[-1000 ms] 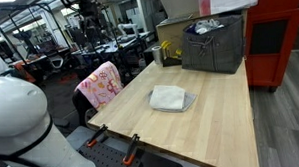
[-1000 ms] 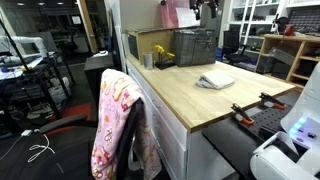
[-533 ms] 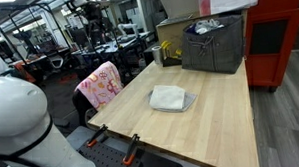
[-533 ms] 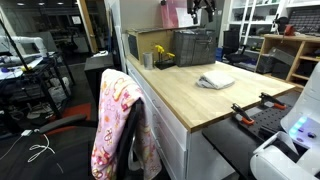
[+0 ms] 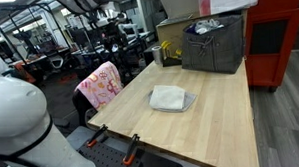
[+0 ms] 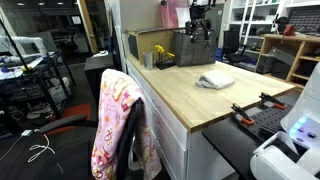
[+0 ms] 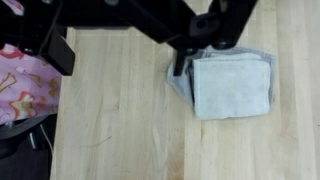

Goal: Put the white towel on the backrest of the jersey

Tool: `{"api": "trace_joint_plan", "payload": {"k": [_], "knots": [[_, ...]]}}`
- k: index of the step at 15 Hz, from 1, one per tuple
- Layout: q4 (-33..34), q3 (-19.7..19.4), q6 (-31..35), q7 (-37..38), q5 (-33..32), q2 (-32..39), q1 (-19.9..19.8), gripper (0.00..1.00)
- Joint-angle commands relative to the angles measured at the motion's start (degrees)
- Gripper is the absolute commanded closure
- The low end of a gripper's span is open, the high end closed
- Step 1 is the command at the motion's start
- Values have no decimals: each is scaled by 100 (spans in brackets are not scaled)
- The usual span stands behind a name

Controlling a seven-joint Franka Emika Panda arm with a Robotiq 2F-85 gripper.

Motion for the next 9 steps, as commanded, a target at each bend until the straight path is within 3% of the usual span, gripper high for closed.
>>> {"api": "trace_joint_plan", "payload": {"k": [1,9], "knots": [[-320,-185,565,140,-336,320,-111,0],[-642,-691,1526,35,-705,1362,-355,0]]}}
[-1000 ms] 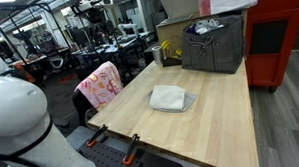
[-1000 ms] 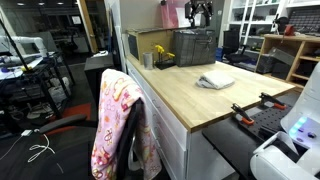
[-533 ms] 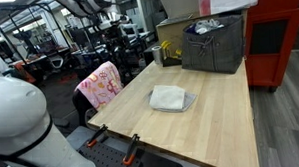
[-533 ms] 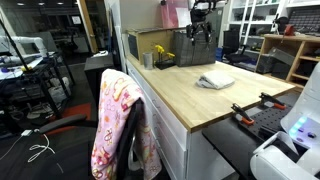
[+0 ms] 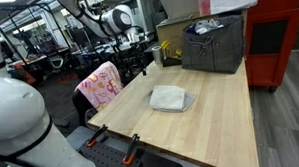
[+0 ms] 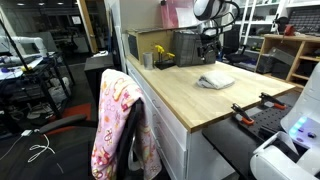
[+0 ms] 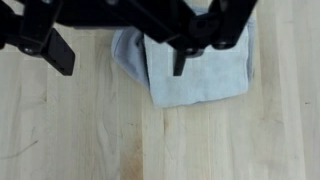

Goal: Put the white towel on the backrest of the jersey

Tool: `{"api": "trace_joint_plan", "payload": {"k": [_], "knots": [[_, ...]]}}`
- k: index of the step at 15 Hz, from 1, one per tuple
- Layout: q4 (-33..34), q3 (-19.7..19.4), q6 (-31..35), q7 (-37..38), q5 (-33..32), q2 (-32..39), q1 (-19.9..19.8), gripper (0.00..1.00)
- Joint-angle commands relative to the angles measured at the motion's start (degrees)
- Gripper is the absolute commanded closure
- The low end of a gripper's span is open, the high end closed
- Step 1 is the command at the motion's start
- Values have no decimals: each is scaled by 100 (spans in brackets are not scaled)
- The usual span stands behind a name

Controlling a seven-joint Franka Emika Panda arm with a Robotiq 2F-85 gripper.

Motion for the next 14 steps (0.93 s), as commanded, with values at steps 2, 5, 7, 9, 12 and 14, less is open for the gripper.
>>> {"api": "trace_joint_plan", "payload": {"k": [2,5,7,9,12,14], "knots": [[10,-159,484,-6,-160,621,-79,0],[118,-253,733,-18,-350,1019,-61,0],[235,-323,895,33,-486,1251,-36,0],[373,-424,1063,159,-666,1443,11,0],[617,-451,1223,198,-630,1713,6,0],[761,-454,1269,183,-597,1874,13,0]]}}
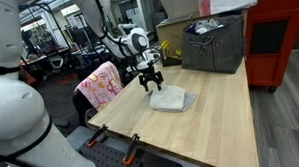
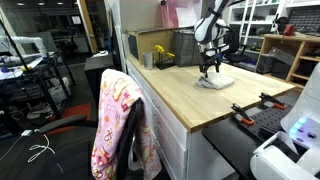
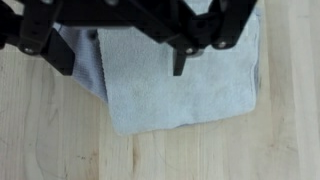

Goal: Put the white towel on the backrest of the jersey

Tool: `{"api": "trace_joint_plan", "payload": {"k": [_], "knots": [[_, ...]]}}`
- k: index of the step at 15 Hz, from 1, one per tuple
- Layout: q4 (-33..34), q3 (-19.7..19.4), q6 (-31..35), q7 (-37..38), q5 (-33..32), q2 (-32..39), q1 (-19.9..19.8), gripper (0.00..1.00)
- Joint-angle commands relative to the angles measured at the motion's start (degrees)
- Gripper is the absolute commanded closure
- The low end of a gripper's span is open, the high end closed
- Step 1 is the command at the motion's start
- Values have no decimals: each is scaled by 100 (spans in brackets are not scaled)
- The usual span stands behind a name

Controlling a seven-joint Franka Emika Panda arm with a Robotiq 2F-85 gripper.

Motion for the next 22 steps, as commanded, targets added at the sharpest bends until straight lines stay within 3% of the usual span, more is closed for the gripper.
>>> {"api": "trace_joint_plan", "payload": {"k": [1,9,19,22], "knots": [[311,-75,133,91,-33,318,69,0],[303,-45,46,-20,29,348,64,0],[144,-547,276,1180,-543,359,531,0],[131,-381,213,1031,-291,450,442,0]]}}
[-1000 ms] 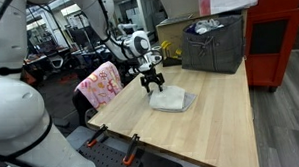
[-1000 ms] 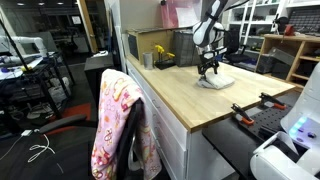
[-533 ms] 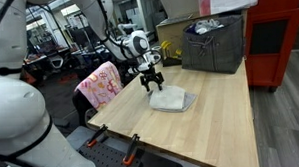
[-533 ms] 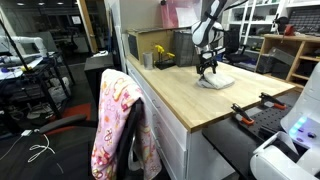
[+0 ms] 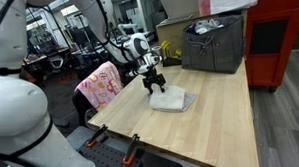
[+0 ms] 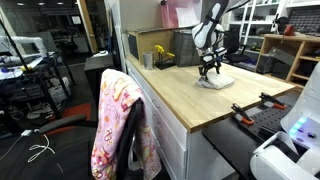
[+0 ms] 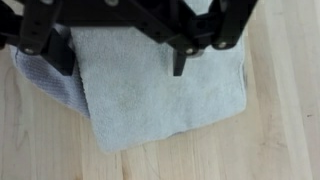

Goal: Put the white towel on the backrest of the jersey

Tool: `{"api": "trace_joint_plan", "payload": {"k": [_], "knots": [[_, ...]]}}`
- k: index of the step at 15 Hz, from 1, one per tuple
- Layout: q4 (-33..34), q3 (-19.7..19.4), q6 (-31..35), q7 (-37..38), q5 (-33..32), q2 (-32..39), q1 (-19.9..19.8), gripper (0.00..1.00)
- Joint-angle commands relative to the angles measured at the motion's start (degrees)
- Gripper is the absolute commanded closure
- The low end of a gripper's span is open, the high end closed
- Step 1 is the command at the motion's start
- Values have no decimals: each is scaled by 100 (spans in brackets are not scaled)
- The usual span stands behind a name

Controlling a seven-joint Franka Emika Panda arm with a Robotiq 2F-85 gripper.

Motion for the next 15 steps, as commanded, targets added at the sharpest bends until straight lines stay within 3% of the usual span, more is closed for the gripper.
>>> {"api": "trace_joint_plan", "payload": {"k": [1,3,4,13,14,15], "knots": [[-43,75,1,47,134,97,5,0],[7,0,135,221,69,252,70,0],[24,-85,250,366,4,318,107,21],[-30,-468,652,720,-74,406,324,87],[-65,-450,637,671,-62,353,322,50],[-80,-440,630,649,-57,327,327,48]]}}
